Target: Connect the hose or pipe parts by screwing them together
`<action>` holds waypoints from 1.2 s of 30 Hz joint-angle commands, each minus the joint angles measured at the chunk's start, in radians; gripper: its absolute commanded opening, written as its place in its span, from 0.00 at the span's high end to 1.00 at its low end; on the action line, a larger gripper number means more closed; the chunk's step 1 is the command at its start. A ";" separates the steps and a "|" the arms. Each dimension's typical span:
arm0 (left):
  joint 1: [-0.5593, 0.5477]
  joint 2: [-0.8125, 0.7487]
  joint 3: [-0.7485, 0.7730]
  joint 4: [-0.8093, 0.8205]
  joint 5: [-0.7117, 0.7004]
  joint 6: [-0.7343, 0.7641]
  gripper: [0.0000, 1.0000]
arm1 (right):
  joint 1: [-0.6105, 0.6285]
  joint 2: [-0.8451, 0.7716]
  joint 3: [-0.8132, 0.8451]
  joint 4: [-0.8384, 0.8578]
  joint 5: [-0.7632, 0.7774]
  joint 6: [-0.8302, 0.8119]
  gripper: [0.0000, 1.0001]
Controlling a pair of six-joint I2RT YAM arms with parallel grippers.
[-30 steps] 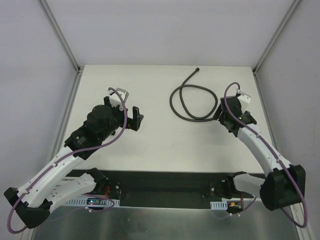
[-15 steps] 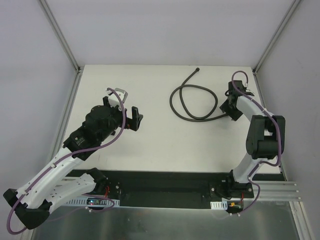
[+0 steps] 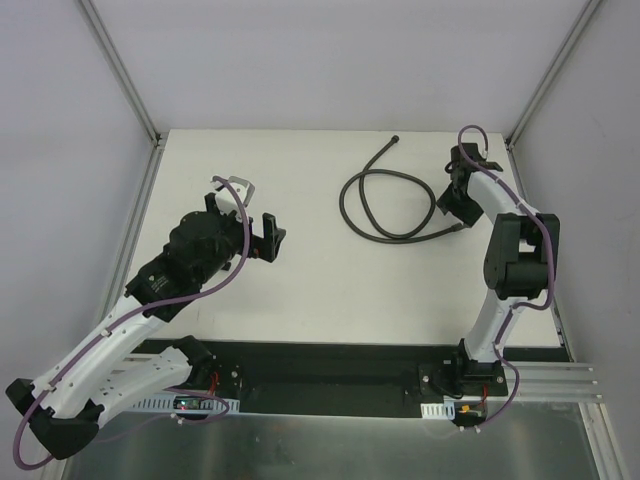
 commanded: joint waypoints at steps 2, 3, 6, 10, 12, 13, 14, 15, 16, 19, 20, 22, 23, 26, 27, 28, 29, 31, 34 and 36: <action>-0.002 -0.023 0.000 0.033 -0.009 0.000 0.01 | 0.009 0.019 0.051 -0.066 0.029 -0.134 0.36; -0.002 -0.024 0.002 0.034 -0.006 0.000 0.01 | 0.009 0.019 0.052 -0.060 0.019 -0.156 0.36; -0.002 -0.023 0.000 0.034 0.005 -0.004 0.01 | 0.021 0.016 0.054 -0.067 -0.022 -0.119 0.36; -0.002 -0.020 0.005 0.033 0.007 -0.004 0.01 | 0.081 0.022 0.080 -0.099 0.007 -0.049 0.36; -0.002 -0.023 0.002 0.034 0.000 -0.003 0.01 | 0.110 0.028 0.112 -0.129 0.022 -0.026 0.36; -0.002 -0.024 0.002 0.034 -0.001 -0.004 0.01 | 0.118 0.038 0.123 -0.139 0.027 0.011 0.36; -0.002 -0.029 -0.001 0.034 -0.004 -0.003 0.01 | 0.122 0.042 0.127 -0.165 0.030 0.028 0.36; -0.004 -0.031 0.000 0.036 -0.004 -0.004 0.01 | 0.130 0.043 0.138 -0.182 0.030 0.051 0.36; -0.004 -0.032 0.000 0.036 -0.004 -0.006 0.01 | 0.133 0.049 0.137 -0.195 0.027 0.076 0.36; -0.002 -0.037 0.002 0.036 0.002 -0.007 0.01 | 0.147 0.043 0.112 -0.230 0.021 0.181 0.37; -0.004 -0.040 0.002 0.034 0.007 -0.009 0.01 | 0.154 0.040 0.105 -0.228 0.022 0.215 0.37; -0.002 -0.046 0.002 0.034 0.013 -0.011 0.01 | 0.184 0.036 0.089 -0.228 0.032 0.241 0.37; -0.004 -0.050 0.000 0.034 0.014 -0.014 0.01 | 0.185 0.035 0.085 -0.228 0.035 0.267 0.37; -0.002 -0.057 0.000 0.034 0.013 -0.017 0.01 | 0.205 0.031 0.059 -0.225 0.047 0.313 0.37; -0.004 -0.057 0.000 0.034 0.011 -0.017 0.01 | 0.214 0.028 0.052 -0.224 0.061 0.333 0.37; -0.004 -0.055 0.000 0.034 0.010 -0.017 0.01 | 0.217 0.026 0.048 -0.225 0.068 0.344 0.37; -0.004 -0.057 0.000 0.034 0.008 -0.017 0.01 | 0.219 0.026 0.037 -0.224 0.073 0.352 0.37; -0.002 -0.057 0.000 0.034 0.011 -0.018 0.01 | 0.227 0.029 0.028 -0.222 0.079 0.372 0.38; -0.002 -0.063 -0.001 0.033 0.017 -0.021 0.01 | 0.239 0.035 0.000 -0.205 0.071 0.399 0.38; -0.002 -0.064 -0.003 0.036 0.016 -0.021 0.01 | 0.248 0.043 -0.014 -0.198 0.076 0.410 0.38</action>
